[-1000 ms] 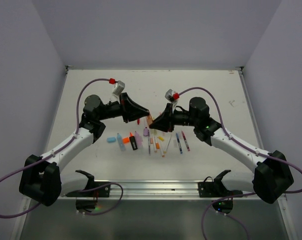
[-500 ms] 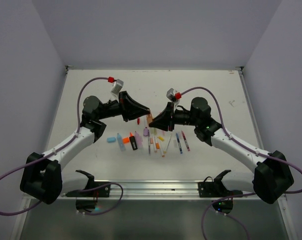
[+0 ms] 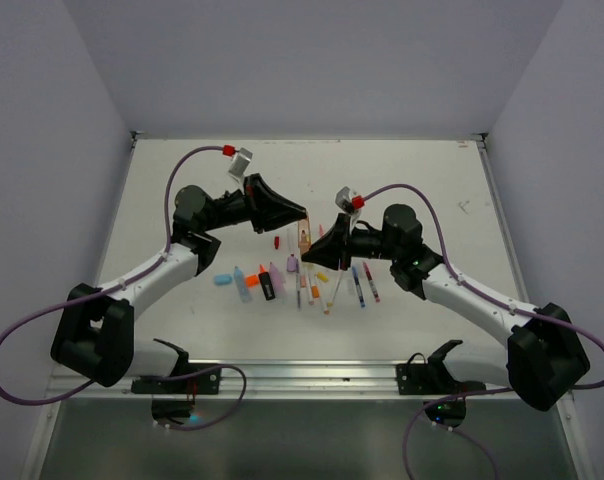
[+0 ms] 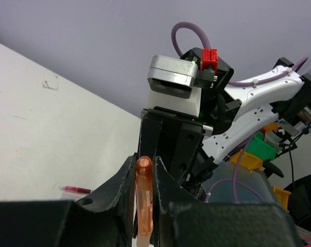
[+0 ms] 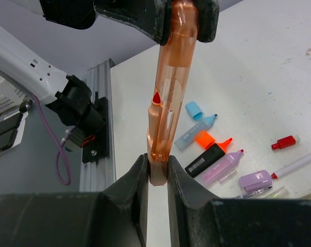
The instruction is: Open the pen caps
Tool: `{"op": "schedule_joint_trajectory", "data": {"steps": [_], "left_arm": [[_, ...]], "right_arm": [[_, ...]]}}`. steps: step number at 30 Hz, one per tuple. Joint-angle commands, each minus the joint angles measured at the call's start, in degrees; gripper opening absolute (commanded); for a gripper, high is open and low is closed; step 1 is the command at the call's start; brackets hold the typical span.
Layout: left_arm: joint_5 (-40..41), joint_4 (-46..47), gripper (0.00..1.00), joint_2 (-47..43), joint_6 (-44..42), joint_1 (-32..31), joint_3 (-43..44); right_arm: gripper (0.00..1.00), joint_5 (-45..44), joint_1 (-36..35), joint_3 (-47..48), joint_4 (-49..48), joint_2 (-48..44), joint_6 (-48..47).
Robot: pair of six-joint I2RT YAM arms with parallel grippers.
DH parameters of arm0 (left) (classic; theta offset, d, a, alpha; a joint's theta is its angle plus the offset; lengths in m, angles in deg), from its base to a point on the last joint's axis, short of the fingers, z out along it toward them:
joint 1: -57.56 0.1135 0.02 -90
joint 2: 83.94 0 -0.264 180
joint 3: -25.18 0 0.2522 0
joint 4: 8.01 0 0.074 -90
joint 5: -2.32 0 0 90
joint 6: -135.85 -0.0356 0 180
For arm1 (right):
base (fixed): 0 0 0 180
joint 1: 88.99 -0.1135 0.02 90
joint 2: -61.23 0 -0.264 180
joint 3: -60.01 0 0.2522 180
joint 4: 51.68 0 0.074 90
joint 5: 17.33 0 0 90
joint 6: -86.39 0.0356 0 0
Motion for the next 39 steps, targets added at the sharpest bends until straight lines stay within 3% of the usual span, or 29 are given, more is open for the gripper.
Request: {"op": "schedule_joint_trajectory", "data": {"steps": [1,9,12,15,18,19,22,30,39], "left_arm": [[9.25,11.07,0.0,-0.92,2.47,0.48,4.86],[7.85,8.28,0.0,-1.27,1.42,0.66,4.16],[10.22,1.79,0.13,-2.41,-1.13,0.83,3.72],[13.73,-5.33,0.32,-3.47,-4.82,1.1,3.46],[16.19,-9.22,0.59,-4.43,-6.49,1.54,2.85],[16.38,-9.93,0.74,-5.04,-6.67,1.62,2.84],[16.99,-12.82,0.88,-7.06,-7.72,2.06,2.67],[12.43,-18.9,0.89,-12.96,-11.33,1.89,-1.54],[10.05,-17.23,0.79,-14.28,-11.77,-1.36,-8.05]], "right_arm": [[0.12,3.51,-1.27,-2.54,6.44,1.02,-1.35],[0.08,1.49,-1.27,-2.46,6.87,-0.12,-1.08],[0.08,1.05,-1.27,-2.37,7.23,-1.44,-1.26],[0.08,0.34,-1.27,-1.93,7.92,-2.76,-1.7],[0.07,-0.62,-1.27,-0.88,8.63,-3.63,-1.96],[0.07,-1.06,-1.27,-0.61,8.72,-3.73,-2.05],[0.06,-2.72,-1.27,0.26,8.72,-3.73,-1.97],[0.04,-5.55,-1.18,4.22,6.7,-2.06,-0.38],[0.08,-3.88,-1.18,9.58,5.03,1.37,0.94]]}}
